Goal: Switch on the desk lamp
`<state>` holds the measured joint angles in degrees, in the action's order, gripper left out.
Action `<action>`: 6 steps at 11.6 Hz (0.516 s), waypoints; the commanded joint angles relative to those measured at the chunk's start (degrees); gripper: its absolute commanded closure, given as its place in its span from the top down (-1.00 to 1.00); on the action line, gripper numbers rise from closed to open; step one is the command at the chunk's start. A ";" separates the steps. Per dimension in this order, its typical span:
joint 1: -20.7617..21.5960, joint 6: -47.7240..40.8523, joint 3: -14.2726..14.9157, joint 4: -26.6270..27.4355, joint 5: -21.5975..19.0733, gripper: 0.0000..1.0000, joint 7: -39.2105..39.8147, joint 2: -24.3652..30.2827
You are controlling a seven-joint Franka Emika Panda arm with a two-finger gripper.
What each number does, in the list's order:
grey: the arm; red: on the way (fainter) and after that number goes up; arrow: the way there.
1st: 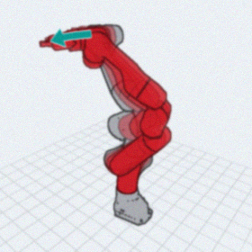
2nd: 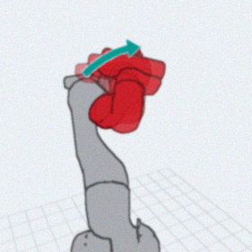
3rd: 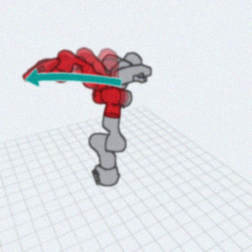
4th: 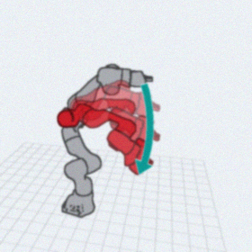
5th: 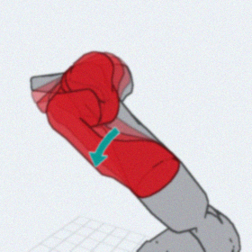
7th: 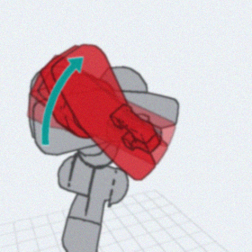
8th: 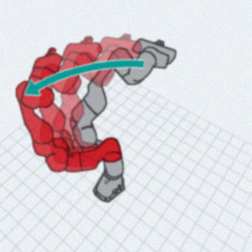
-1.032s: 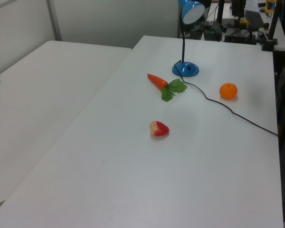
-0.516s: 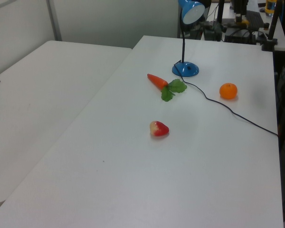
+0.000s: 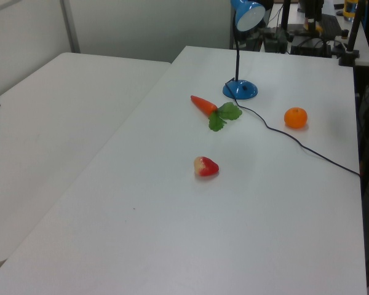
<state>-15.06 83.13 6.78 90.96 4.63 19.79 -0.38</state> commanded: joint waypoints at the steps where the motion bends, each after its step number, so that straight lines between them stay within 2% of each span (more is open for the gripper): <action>1: -0.15 -1.04 0.25 -0.43 -0.59 1.00 -0.02 -0.06; 3: 0.02 -0.78 0.17 0.00 -1.03 1.00 0.07 -0.15; 6: 0.46 0.01 0.25 0.00 -4.37 0.99 -0.19 -0.94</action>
<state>-15.04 83.13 6.77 90.99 2.21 19.78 -1.30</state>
